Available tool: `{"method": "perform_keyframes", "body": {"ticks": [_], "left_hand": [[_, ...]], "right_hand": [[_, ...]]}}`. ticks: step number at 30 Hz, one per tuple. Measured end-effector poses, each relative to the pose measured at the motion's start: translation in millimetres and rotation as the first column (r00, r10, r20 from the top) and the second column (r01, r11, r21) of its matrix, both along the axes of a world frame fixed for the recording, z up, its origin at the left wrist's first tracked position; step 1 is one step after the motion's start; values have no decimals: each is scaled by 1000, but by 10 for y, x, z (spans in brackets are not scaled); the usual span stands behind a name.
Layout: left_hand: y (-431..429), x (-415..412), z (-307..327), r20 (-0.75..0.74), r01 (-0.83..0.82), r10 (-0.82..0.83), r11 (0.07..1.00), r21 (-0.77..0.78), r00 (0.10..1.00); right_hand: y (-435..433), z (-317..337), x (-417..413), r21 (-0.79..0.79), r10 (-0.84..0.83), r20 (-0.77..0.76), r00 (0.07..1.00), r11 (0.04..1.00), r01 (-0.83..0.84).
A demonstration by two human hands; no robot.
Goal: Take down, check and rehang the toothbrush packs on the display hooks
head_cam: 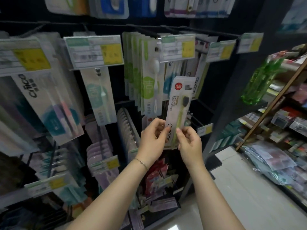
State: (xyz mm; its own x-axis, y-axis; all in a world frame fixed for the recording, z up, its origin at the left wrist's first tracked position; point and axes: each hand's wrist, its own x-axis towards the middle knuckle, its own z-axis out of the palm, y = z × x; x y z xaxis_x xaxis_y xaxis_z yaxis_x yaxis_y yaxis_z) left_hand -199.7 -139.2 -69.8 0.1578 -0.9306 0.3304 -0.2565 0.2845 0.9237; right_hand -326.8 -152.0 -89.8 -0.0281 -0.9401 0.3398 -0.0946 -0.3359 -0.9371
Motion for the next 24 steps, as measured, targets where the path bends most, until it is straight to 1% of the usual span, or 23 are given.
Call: {"method": "perform_keyframes", "body": {"ticks": [3,7,10,15,24], "left_hand": [[-152,-180,67,5,-9,9,1000,-12,1000],[-354,-373,143,-7,-22,22,1000,-5,1000],[-510,-503,222,22,-37,37,999,-4,999],[-762,-707,379,-22,-14,15,999,32,1000],[-1120,-938,508,-34,-10,9,999,-35,999]], "right_hand": [[-189,43,-157,-21,13,24,1000,1000,-12],[-435,123,-336,-35,-4,7,1000,999,4],[-605,182,-468,-44,-18,-49,999,999,16],[-870,287,-643,-38,-83,-128,988,996,78],[-1213,468,-854,-77,-173,-218,961,984,160]]}}
